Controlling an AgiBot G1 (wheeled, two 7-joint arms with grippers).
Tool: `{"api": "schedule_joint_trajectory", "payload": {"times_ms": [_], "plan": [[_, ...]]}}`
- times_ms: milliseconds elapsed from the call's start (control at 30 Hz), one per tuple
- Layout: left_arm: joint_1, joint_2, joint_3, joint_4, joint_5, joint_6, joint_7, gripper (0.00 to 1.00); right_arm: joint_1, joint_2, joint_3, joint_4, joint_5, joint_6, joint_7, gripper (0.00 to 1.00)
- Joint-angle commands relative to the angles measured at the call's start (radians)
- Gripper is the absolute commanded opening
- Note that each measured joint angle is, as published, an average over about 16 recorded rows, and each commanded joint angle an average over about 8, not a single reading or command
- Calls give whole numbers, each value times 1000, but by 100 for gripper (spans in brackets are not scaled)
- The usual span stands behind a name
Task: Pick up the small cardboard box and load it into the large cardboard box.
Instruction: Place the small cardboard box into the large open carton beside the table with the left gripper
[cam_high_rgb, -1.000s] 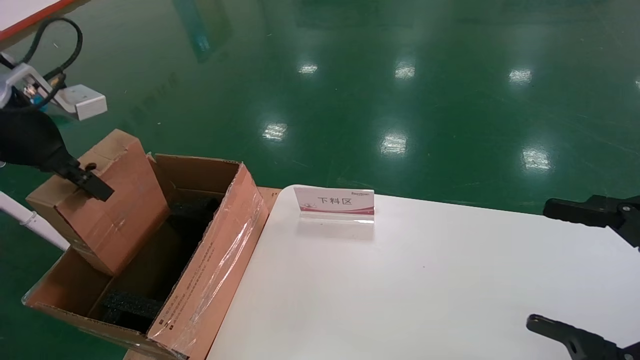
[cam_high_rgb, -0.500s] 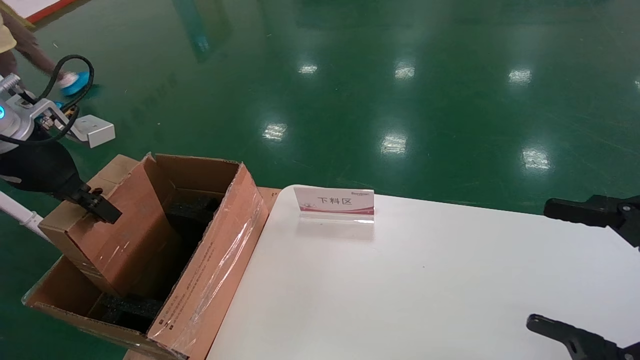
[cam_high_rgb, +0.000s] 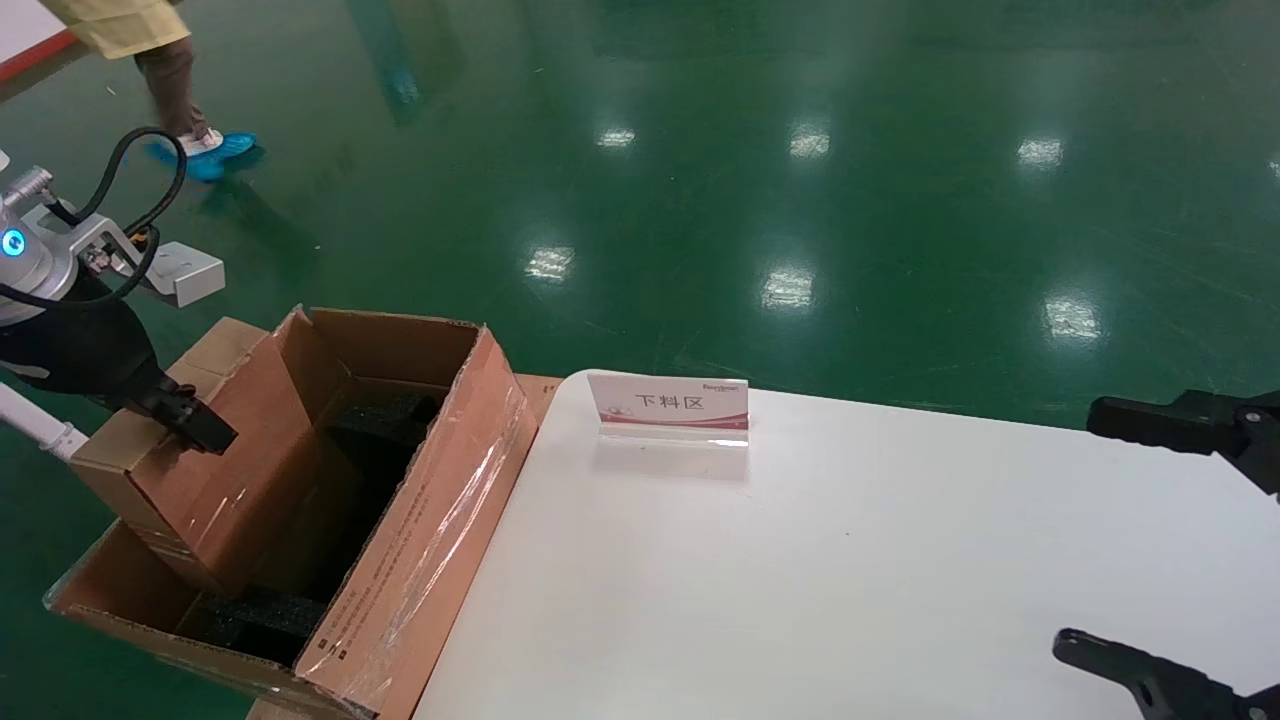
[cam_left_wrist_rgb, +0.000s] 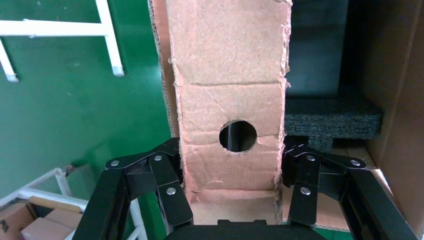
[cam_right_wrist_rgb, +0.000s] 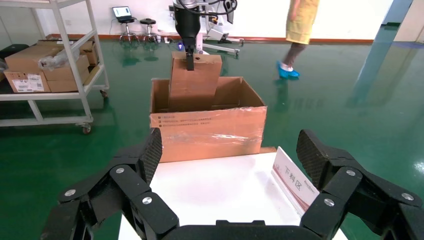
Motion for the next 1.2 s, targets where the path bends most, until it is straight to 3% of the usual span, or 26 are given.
{"api": "schedule_joint_trajectory", "payload": {"times_ms": [33, 700, 1200], "plan": [[1, -2, 3, -5, 7, -5, -9, 0, 0, 0, 0, 0, 0, 0, 0, 100], [32, -3, 19, -132, 70, -86, -174, 0, 0, 0, -1, 0, 1, 1, -1, 100], [32, -8, 33, -185, 101, -83, -232, 0, 0, 1, -2, 0, 1, 1, -1, 100]]}}
